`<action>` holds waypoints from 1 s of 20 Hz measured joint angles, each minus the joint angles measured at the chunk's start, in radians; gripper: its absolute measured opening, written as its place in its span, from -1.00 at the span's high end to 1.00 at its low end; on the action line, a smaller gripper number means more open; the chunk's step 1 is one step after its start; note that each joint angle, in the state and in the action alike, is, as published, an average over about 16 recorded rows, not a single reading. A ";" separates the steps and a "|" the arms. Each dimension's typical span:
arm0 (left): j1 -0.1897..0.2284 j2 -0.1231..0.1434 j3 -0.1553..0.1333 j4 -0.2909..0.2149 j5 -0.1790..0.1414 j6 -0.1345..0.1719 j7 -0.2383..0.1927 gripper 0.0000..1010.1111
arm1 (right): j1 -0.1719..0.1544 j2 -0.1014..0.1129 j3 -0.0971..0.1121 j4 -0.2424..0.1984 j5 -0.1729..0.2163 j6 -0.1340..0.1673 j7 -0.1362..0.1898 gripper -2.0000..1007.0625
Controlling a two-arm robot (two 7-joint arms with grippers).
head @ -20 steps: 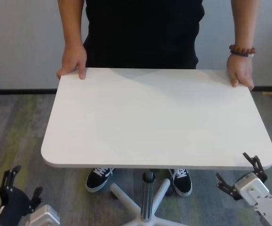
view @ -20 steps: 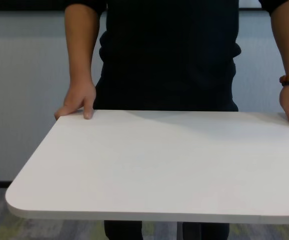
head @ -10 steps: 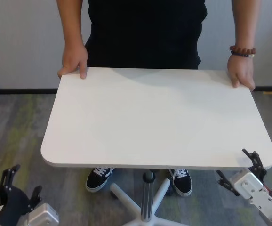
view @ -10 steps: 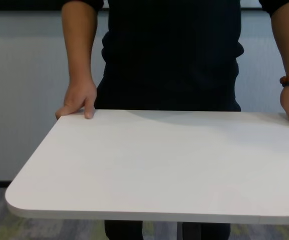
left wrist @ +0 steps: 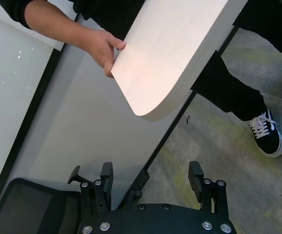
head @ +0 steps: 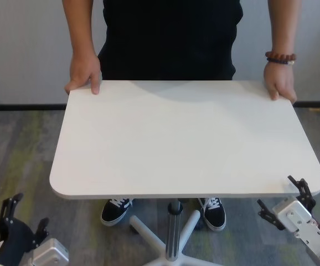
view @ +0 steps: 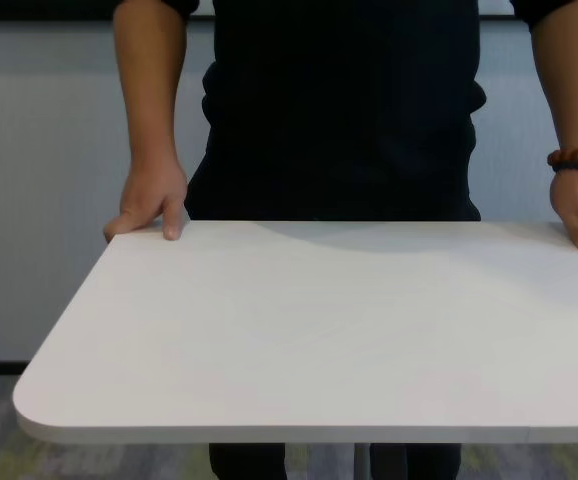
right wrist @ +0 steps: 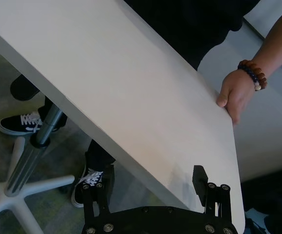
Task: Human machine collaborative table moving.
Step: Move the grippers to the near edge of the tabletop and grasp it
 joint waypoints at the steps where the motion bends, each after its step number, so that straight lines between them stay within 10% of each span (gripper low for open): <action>1: 0.000 0.000 0.000 0.000 0.000 0.000 0.000 -0.98 | -0.001 -0.002 0.002 -0.001 0.002 -0.003 0.002 -1.00; 11: -0.001 0.001 -0.001 -0.001 -0.002 -0.001 0.000 -0.98 | -0.007 -0.016 0.017 0.000 0.013 -0.040 0.011 -1.00; 20: -0.001 0.001 -0.001 -0.002 -0.003 -0.002 0.000 -0.98 | 0.015 -0.033 0.009 0.033 -0.059 -0.023 -0.023 -1.00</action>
